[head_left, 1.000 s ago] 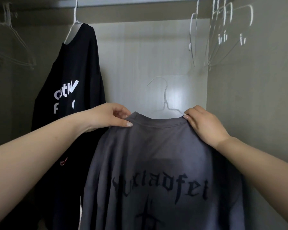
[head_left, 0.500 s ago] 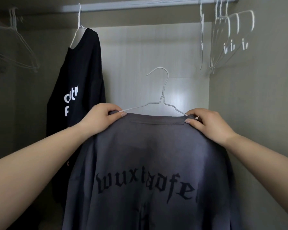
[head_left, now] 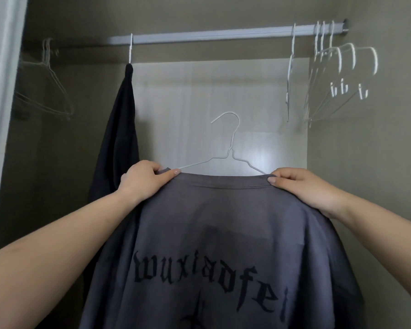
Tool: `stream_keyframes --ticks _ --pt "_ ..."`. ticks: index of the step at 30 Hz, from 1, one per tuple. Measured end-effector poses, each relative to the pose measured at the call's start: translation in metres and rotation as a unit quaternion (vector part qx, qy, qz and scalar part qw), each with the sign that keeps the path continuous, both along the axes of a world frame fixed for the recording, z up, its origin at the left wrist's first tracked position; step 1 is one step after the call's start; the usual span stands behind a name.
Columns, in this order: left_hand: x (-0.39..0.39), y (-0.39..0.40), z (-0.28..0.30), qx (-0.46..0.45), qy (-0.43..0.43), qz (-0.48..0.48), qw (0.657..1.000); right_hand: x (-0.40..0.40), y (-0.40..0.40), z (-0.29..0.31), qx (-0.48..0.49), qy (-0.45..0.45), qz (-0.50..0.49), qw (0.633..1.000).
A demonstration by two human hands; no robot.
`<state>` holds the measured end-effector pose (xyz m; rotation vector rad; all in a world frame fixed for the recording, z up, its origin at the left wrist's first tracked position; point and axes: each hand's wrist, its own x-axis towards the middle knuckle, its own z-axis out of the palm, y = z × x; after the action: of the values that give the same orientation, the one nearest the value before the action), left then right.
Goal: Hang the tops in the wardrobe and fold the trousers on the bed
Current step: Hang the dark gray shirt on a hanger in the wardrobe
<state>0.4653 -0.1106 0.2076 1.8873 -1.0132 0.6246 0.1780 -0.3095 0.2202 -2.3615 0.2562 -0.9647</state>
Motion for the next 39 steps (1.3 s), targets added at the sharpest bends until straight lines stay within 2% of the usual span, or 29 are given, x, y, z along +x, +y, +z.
stream_keyframes --ticks 2,6,9,14,18,21,24,28,30,33,35,39 --pt "0.000 -0.008 0.004 -0.021 0.004 -0.027 0.999 0.001 0.004 0.004 0.072 0.002 0.016 0.997" --pt "0.011 -0.012 0.018 -0.010 0.037 0.017 0.999 0.005 0.009 0.016 0.142 -0.002 0.005 0.990" --pt "0.028 -0.004 0.022 -0.016 0.091 0.014 0.996 0.011 0.013 0.026 0.203 -0.032 0.014 0.979" --pt "0.038 0.009 0.017 -0.022 0.108 0.003 0.994 0.041 0.040 0.043 0.257 -0.077 0.020 0.963" --pt "0.027 0.005 0.025 -0.016 0.100 -0.011 0.995 0.089 0.065 0.074 0.240 -0.125 0.034 0.962" --pt "0.010 0.002 0.042 -0.057 0.090 -0.091 0.990 0.132 0.086 0.105 0.221 -0.166 0.046 0.960" --pt "-0.009 0.003 0.063 -0.122 0.106 -0.203 0.966 0.174 0.099 0.131 0.222 -0.200 0.049 0.953" --pt "-0.016 0.023 0.096 -0.176 0.104 -0.279 0.938 0.224 0.112 0.163 0.253 -0.234 0.083 0.935" --pt "-0.011 0.034 0.108 -0.184 0.088 -0.287 0.936 0.246 0.117 0.177 0.258 -0.256 0.100 0.926" --pt "-0.004 0.044 0.116 -0.174 0.049 -0.281 0.943 0.272 0.126 0.196 0.210 -0.269 0.086 0.936" --pt "0.008 0.049 0.125 -0.177 -0.001 -0.262 0.949 0.289 0.137 0.212 0.186 -0.268 0.092 0.941" --pt "0.028 0.060 0.146 -0.216 -0.044 -0.213 0.952 0.326 0.159 0.240 0.179 -0.261 0.132 0.939"
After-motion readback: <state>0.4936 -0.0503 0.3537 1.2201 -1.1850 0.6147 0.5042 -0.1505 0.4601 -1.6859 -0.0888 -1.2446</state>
